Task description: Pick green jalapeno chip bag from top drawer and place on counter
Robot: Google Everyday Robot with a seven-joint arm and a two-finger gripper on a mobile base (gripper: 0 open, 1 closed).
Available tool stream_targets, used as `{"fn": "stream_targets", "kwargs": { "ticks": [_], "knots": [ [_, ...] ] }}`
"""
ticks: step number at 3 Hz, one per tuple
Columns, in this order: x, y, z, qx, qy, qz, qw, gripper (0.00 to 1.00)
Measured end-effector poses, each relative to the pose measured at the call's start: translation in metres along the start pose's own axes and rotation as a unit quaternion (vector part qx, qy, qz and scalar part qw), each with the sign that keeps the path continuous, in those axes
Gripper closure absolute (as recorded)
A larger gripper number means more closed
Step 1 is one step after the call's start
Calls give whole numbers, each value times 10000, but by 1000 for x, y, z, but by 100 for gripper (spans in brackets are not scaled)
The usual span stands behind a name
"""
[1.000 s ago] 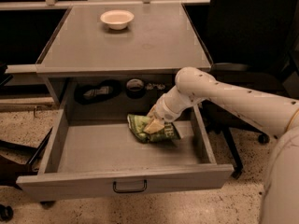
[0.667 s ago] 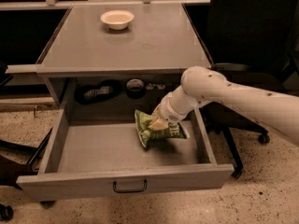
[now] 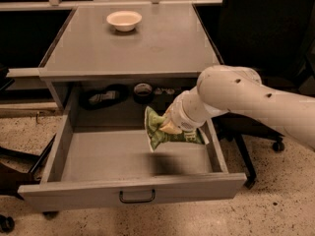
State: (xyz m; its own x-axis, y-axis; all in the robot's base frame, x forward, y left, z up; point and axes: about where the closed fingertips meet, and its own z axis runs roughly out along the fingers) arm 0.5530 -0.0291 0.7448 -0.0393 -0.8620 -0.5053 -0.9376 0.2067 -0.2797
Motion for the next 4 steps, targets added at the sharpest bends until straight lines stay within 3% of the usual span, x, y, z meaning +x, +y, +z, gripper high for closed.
{"fn": "stream_targets", "kwargs": {
  "ticks": [1,2,3,4],
  "knots": [
    [0,0,0,1,0,-2,10000,100],
    [-12,-14,-15,125,16,-114,9999,100],
    [-46,-57,-51,439,-56,-466,9979,100],
    [-95,-122,-77,907,-194,-777,9927,100]
  ]
}}
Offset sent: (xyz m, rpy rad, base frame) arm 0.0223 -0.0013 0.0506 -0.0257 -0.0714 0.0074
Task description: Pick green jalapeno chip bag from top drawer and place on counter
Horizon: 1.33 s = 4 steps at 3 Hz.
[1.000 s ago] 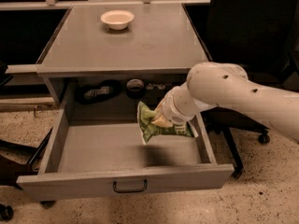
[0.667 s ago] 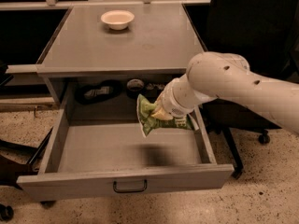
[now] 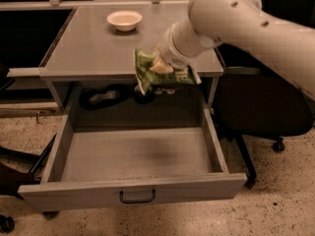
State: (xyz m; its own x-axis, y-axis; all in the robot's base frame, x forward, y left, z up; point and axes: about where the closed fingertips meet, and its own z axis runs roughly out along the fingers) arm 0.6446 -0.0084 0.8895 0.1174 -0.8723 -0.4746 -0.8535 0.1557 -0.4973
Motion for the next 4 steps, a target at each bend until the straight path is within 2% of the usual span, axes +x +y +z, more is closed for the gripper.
{"fn": "stream_targets", "kwargs": {
  "ticks": [1,2,3,4],
  "knots": [
    [-28,-34,-22,345,-235,-59,9991,100],
    [-28,-34,-22,345,-235,-60,9991,100],
    [-39,-60,-7,426,-247,-303,9983,100],
    [-47,-105,38,467,-131,-591,9971,100]
  ]
}}
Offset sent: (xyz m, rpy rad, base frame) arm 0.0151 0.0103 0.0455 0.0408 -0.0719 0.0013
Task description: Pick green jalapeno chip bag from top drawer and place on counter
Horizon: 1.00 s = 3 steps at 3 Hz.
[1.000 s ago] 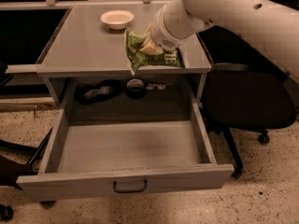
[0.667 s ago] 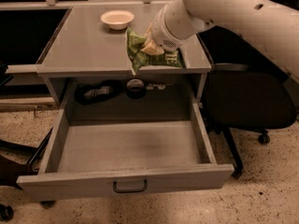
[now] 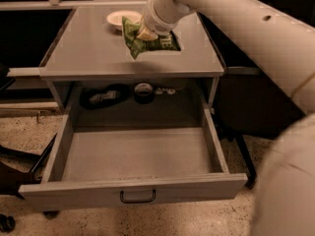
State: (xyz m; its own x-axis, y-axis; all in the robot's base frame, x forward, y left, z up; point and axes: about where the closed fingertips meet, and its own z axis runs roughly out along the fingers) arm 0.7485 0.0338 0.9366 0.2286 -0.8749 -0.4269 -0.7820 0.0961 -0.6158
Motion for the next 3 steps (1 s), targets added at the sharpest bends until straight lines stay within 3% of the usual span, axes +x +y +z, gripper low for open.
{"fn": "stream_targets", "kwargs": {
  "ticks": [1,2,3],
  "knots": [
    [16,-19,55,-236,91,124,9996,100],
    [16,-43,52,-20,16,189,9998,81],
    [15,-43,51,-19,13,187,9998,57]
  ]
}}
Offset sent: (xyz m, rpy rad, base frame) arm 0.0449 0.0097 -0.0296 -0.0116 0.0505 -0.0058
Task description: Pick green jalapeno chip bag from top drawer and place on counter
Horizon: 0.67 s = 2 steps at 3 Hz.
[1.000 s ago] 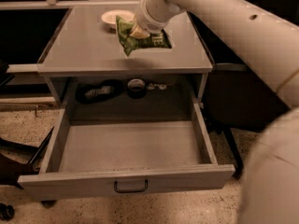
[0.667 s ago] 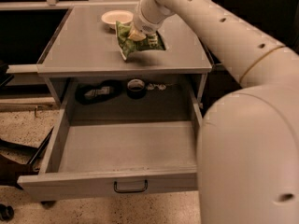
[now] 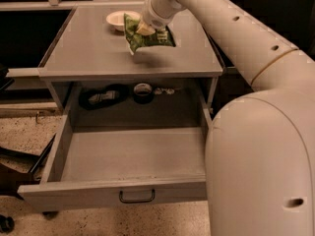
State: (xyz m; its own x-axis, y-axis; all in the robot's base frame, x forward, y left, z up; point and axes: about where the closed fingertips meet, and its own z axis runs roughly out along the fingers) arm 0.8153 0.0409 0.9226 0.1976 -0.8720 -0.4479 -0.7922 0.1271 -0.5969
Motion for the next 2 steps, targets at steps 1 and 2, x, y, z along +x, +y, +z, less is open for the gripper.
{"fn": "stream_targets", "kwargs": {
  "ticks": [1,2],
  "knots": [
    [0,0,0,-1,0,0,10000,35],
    [0,0,0,-1,0,0,10000,12]
  ]
}}
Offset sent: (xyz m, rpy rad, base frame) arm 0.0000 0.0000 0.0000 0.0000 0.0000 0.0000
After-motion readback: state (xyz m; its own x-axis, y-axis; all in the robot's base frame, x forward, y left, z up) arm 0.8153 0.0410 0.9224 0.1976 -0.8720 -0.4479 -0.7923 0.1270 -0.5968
